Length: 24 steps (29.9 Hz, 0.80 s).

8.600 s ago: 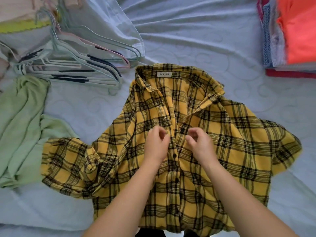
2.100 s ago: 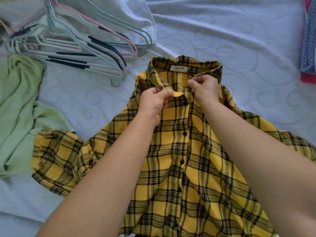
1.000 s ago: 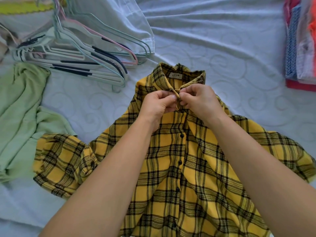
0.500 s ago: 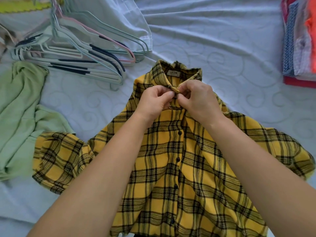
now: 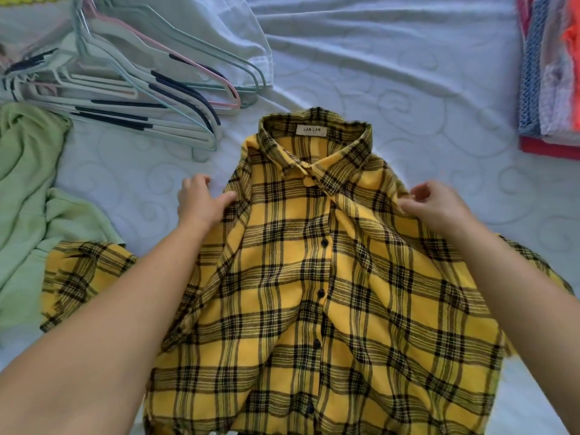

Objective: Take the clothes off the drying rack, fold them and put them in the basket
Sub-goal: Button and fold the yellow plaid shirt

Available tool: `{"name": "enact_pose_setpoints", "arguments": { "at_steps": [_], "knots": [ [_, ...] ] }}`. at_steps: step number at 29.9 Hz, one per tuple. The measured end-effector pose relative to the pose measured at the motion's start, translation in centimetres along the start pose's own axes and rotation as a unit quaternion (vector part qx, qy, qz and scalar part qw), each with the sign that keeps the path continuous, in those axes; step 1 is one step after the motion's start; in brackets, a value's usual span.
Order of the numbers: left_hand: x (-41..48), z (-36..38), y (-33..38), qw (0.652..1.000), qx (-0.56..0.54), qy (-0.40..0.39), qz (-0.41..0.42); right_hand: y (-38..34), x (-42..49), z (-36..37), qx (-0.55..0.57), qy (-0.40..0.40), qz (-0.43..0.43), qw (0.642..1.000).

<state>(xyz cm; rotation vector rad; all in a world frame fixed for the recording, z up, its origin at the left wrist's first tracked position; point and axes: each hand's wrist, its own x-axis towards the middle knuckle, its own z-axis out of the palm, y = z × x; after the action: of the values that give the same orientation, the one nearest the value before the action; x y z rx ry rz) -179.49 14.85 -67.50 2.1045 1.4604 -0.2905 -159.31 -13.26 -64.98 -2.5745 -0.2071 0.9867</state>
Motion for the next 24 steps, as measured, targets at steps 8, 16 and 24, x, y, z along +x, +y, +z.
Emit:
{"name": "enact_pose_setpoints", "arguments": {
  "at_steps": [8, 16, 24],
  "knots": [
    [0.2, -2.2, -1.6, 0.974, -0.212, -0.081, -0.017, 2.4, -1.3, -2.8, 0.118, 0.109, 0.019, 0.987],
    [-1.9, -4.5, -2.7, 0.994, -0.056, 0.037, 0.092, 5.2, -3.1, -2.1, 0.012, 0.030, 0.003, 0.999],
    [-0.2, -1.8, -2.0, 0.998, -0.050, -0.021, -0.023, 6.4, -6.9, -2.8, -0.102, 0.043, -0.004, 0.994]
  ]
}}
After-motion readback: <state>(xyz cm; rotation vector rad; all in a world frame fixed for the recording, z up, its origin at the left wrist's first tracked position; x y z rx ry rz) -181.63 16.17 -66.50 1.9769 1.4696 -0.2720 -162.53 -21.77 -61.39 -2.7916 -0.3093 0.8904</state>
